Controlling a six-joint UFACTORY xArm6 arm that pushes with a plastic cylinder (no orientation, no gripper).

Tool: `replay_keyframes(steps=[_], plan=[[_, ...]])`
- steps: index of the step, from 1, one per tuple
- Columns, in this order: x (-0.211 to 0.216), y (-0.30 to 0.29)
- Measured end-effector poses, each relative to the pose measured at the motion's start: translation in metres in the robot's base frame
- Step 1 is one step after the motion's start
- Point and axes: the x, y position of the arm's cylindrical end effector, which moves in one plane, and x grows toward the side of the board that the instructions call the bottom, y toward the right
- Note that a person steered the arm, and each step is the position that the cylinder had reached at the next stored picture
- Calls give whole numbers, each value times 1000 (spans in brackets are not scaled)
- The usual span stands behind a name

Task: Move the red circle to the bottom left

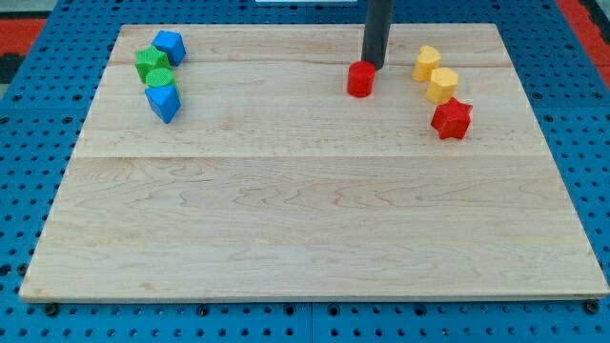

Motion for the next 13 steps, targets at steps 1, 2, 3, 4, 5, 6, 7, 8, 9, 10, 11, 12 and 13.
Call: replay_keyframes(steps=[1, 2, 3, 4, 5, 6, 7, 8, 9, 10, 11, 12, 13], plan=[[64, -77], [145, -158], [120, -89], [135, -23], [159, -70], [156, -190], [174, -287], [159, -283], [202, -286], [200, -286], [187, -313], [210, -305], [215, -256]])
